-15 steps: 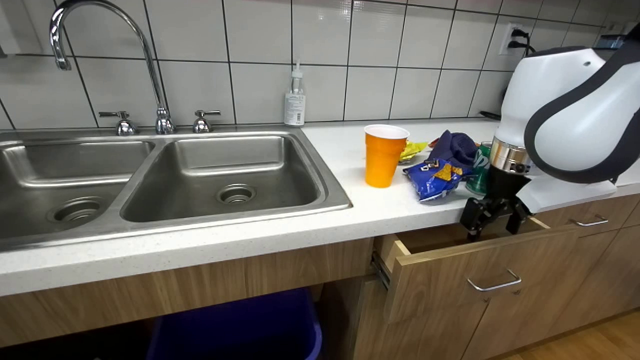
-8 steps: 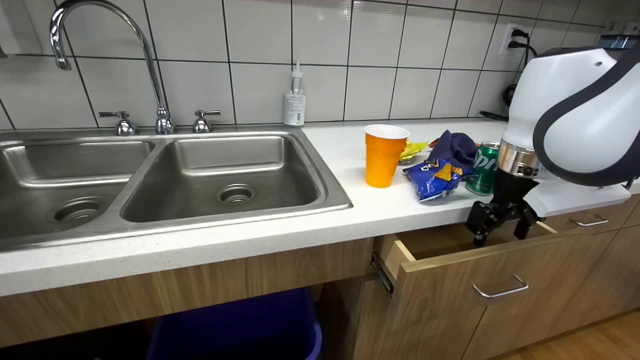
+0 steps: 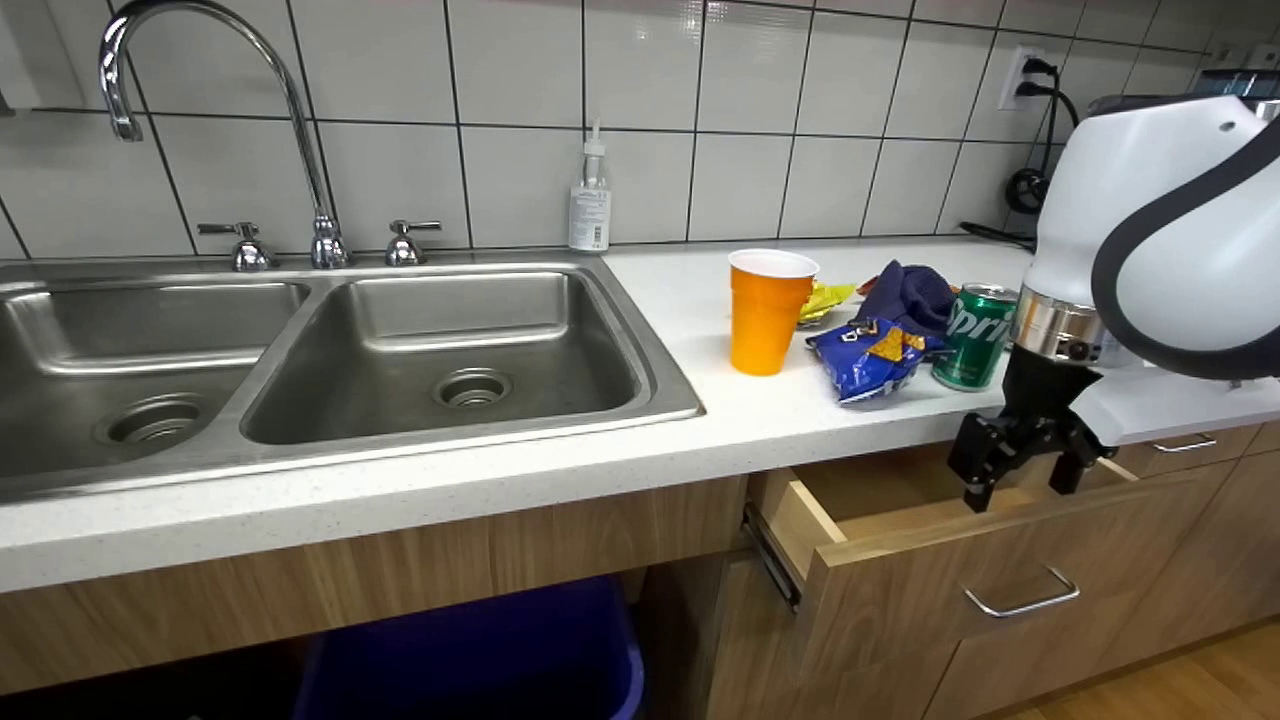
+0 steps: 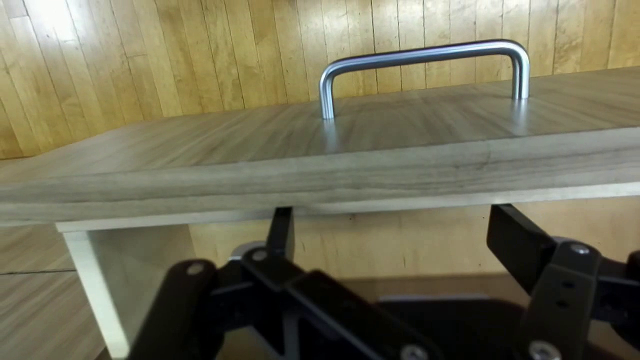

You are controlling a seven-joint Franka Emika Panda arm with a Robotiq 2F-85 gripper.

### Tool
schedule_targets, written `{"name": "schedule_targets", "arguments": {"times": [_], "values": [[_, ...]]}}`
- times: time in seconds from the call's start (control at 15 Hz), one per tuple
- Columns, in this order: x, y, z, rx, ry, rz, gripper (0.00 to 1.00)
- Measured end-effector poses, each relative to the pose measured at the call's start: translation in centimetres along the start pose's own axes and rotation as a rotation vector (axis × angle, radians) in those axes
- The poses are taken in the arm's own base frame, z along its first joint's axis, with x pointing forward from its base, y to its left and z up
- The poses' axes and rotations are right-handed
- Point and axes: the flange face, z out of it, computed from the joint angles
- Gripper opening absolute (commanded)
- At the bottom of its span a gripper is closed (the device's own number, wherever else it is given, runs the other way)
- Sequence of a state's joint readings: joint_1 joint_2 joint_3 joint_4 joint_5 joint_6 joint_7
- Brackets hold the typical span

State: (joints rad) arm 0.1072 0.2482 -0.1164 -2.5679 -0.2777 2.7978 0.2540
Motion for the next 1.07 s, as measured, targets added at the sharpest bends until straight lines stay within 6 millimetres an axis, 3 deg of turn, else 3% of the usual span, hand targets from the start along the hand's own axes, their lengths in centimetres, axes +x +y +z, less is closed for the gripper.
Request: {"name": "schedule_targets", "arguments": {"times": [1.07], "values": [[-4.1,-0.1,0.2,-0.019,-0.123,-0.006,1.0]]}}
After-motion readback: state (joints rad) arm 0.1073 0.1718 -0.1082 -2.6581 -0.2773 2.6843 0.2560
